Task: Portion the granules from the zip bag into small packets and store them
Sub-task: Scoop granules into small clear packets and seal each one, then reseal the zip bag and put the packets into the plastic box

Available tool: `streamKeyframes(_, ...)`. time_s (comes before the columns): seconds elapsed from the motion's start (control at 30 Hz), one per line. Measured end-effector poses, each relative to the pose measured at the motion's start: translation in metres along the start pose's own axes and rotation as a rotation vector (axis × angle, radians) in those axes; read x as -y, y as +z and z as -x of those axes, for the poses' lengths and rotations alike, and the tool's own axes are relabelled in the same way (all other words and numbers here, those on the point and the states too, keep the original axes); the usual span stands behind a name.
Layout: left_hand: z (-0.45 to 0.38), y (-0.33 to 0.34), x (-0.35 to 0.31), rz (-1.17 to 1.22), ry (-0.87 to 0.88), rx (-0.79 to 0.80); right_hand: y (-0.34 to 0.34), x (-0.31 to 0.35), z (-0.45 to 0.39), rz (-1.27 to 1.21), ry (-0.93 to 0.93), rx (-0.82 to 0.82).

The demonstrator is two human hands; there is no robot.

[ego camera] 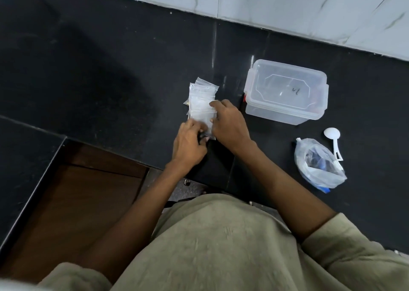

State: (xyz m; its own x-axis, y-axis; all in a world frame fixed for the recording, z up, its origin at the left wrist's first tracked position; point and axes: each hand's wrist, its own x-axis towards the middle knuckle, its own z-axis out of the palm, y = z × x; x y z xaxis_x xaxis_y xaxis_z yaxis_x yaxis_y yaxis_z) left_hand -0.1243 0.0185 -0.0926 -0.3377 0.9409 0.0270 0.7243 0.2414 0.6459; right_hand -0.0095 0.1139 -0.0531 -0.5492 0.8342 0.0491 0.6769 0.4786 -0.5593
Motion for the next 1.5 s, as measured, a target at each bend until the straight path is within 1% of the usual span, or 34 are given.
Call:
streamKeyframes(0.1,0.0,0.0,-0.011,-0.073,-0.023,-0.004,-0.011,-0.003,0.019,-0.06,-0.009,-0.047)
streamKeyframes(0.17,0.005,0.001,-0.022,-0.066,-0.046,-0.102,-0.02,-0.009,0.037,-0.082,-0.021,-0.092)
streamKeyframes(0.23,0.011,0.007,-0.037,0.002,0.008,-0.183,-0.031,-0.021,0.057,-0.077,-0.015,-0.187)
streamKeyframes(0.27,0.014,0.012,-0.046,0.048,0.055,-0.177,-0.038,-0.029,0.069,-0.07,0.001,-0.243)
streamKeyframes(0.33,0.019,0.025,-0.061,0.167,0.123,-0.097,-0.052,-0.044,0.089,-0.05,0.052,-0.33)
streamKeyframes(0.4,0.02,0.043,-0.08,0.316,0.126,0.047,-0.067,-0.061,0.111,-0.004,0.14,-0.377)
streamKeyframes(0.47,0.021,0.058,-0.101,0.401,0.052,0.231,-0.08,-0.076,0.128,0.022,0.205,-0.426)
streamKeyframes(0.53,0.02,0.073,-0.122,0.435,-0.056,0.407,-0.089,-0.091,0.146,0.009,0.269,-0.508)
streamKeyframes(0.6,0.018,0.086,-0.142,0.466,-0.153,0.51,-0.096,-0.103,0.16,0.006,0.338,-0.589)
streamKeyframes(0.67,0.016,0.095,-0.159,0.503,-0.22,0.543,-0.104,-0.11,0.17,-0.006,0.393,-0.664)
streamKeyframes(0.77,0.014,0.104,-0.183,0.536,-0.269,0.565,-0.116,-0.117,0.181,-0.144,0.417,-0.837)
streamKeyframes(0.83,0.014,0.108,-0.192,0.546,-0.275,0.565,-0.121,-0.117,0.184,-0.235,0.489,-0.933)
streamKeyframes(0.87,0.015,0.11,-0.197,0.548,-0.276,0.562,-0.123,-0.119,0.187,-0.24,0.544,-0.956)
streamKeyframes(0.9,0.016,0.112,-0.199,0.549,-0.276,0.56,-0.124,-0.122,0.189,-0.21,0.609,-0.948)
streamKeyframes(0.93,0.017,0.114,-0.203,0.555,-0.276,0.564,-0.126,-0.126,0.192,-0.151,0.67,-0.9)
streamKeyframes(1.0,0.02,0.118,-0.207,0.585,-0.271,0.588,-0.125,-0.133,0.195,-0.06,0.754,-0.718)
streamKeyframes(1.03,0.022,0.12,-0.21,0.6,-0.271,0.6,-0.125,-0.135,0.196,-0.072,0.759,-0.64)
streamKeyframes(1.17,0.025,0.126,-0.212,0.585,-0.305,0.607,-0.111,-0.133,0.193,-0.148,0.611,-0.441)
streamKeyframes(1.23,0.024,0.128,-0.208,0.553,-0.34,0.548,-0.106,-0.127,0.193,-0.192,0.51,-0.335)
streamKeyframes(1.3,0.02,0.125,-0.202,0.548,-0.392,0.488,-0.104,-0.124,0.19,-0.271,0.446,-0.273)
streamKeyframes(1.37,0.015,0.119,-0.194,0.585,-0.422,0.467,-0.104,-0.123,0.187,-0.345,0.414,-0.259)
streamKeyframes(1.4,0.014,0.115,-0.19,0.606,-0.428,0.456,-0.104,-0.123,0.186,-0.374,0.401,-0.28)
streamKeyframes(1.43,0.012,0.11,-0.186,0.618,-0.428,0.434,-0.105,-0.121,0.184,-0.383,0.378,-0.335)
streamKeyframes(1.5,0.009,0.103,-0.179,0.639,-0.436,0.379,-0.109,-0.118,0.183,-0.317,0.308,-0.513)
